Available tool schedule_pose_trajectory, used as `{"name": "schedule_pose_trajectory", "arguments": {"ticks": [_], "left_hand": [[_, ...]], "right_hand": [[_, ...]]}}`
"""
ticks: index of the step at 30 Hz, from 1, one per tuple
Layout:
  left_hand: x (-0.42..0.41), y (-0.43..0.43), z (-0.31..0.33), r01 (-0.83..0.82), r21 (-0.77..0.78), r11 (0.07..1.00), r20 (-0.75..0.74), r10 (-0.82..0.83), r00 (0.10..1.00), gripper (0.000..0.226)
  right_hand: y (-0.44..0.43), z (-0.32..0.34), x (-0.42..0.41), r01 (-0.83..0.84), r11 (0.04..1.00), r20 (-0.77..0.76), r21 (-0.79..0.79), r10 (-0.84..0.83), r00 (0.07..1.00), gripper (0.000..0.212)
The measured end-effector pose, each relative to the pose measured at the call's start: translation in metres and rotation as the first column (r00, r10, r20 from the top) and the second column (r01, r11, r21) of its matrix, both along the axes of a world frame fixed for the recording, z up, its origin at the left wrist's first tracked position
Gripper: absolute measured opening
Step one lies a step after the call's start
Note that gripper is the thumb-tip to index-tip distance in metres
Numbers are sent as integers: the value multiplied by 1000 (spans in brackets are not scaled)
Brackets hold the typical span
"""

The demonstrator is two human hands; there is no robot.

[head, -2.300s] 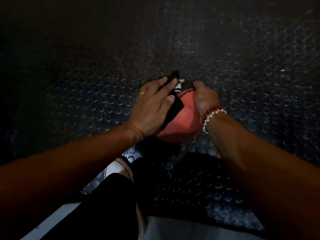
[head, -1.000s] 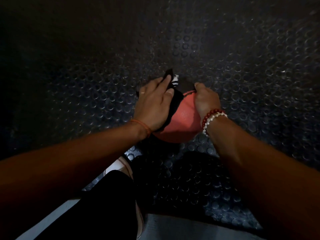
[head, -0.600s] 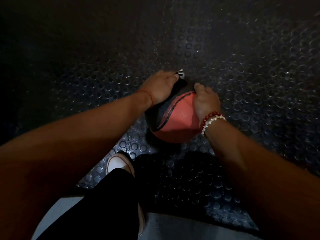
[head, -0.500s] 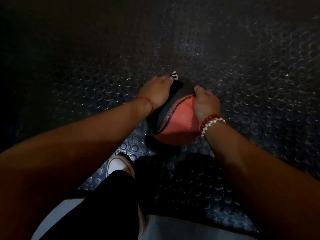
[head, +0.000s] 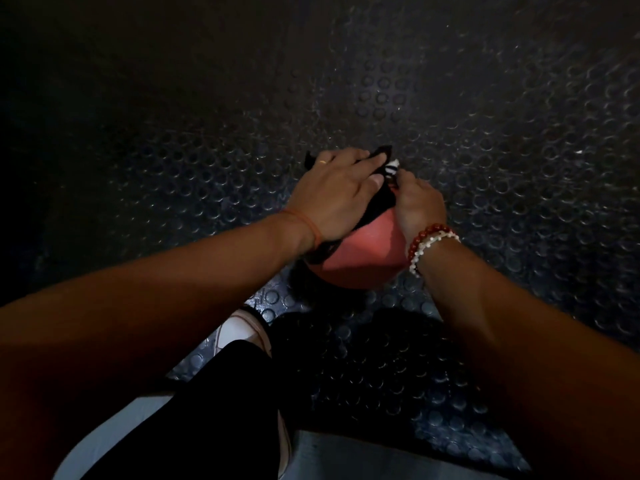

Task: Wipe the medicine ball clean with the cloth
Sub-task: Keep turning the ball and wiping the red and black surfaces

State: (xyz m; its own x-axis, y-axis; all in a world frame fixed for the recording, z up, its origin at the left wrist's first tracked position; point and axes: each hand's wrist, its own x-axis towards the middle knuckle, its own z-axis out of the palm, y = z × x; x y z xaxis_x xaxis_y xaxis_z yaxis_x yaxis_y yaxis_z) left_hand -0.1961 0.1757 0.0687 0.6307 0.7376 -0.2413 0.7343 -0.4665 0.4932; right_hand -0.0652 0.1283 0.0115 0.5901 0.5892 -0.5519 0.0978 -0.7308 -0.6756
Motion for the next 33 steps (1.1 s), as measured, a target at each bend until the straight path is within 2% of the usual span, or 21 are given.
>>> {"name": "schedule_pose_trajectory", "arguments": {"ticks": [3,6,8,10,12,14,16,19,22,25,27,29,33], "left_hand": [[3,23,-5,-169,-242,955,-28,167,986,42],[-9,31,-17,-399,-457,795,-20,439,898,41],[-19,15,-23,-504,-475,721,-30,559,829,44],[-26,-6,-28,-561,-417,715,37,630,776,48],[-26,-24,-22,-531,-306,790,94,581,809,46],[-23,-30,-13,-364,-113,925,119,376,919,47],[-16,-24,-4,-157,23,987,86,154,984,47],[-5,-4,3,-1,5,1000,-1,1,1000,46],[6,15,7,-9,-124,992,-86,-2,996,45],[6,28,3,-151,-275,949,-96,129,987,43],[3,26,3,-230,-309,923,-98,210,973,44],[-1,12,4,-257,-256,932,-109,236,966,45],[-12,-22,-3,-225,-74,972,-19,224,974,49]], "right_hand": [[-2,-1,0,3,1000,24,7,-3,1000,47],[-7,-3,1,-93,995,84,-43,96,992,45],[-8,-4,4,-96,994,96,-49,100,990,44],[-8,-4,4,-88,995,99,-38,92,991,44],[-8,-4,4,-62,998,86,-20,63,994,45],[-8,-4,2,-48,999,81,-6,48,996,48],[-10,-2,-1,2,999,42,32,-4,999,52],[-13,-1,-6,-1,998,35,65,-1,999,51],[-11,-3,-5,-80,997,123,-11,81,989,50],[-8,-1,-4,-101,994,131,-39,105,986,50],[-9,0,-3,-154,986,140,-60,161,977,46],[-9,0,0,-168,983,129,-70,176,976,43],[-9,-1,3,-125,991,95,-55,130,987,42]]}}
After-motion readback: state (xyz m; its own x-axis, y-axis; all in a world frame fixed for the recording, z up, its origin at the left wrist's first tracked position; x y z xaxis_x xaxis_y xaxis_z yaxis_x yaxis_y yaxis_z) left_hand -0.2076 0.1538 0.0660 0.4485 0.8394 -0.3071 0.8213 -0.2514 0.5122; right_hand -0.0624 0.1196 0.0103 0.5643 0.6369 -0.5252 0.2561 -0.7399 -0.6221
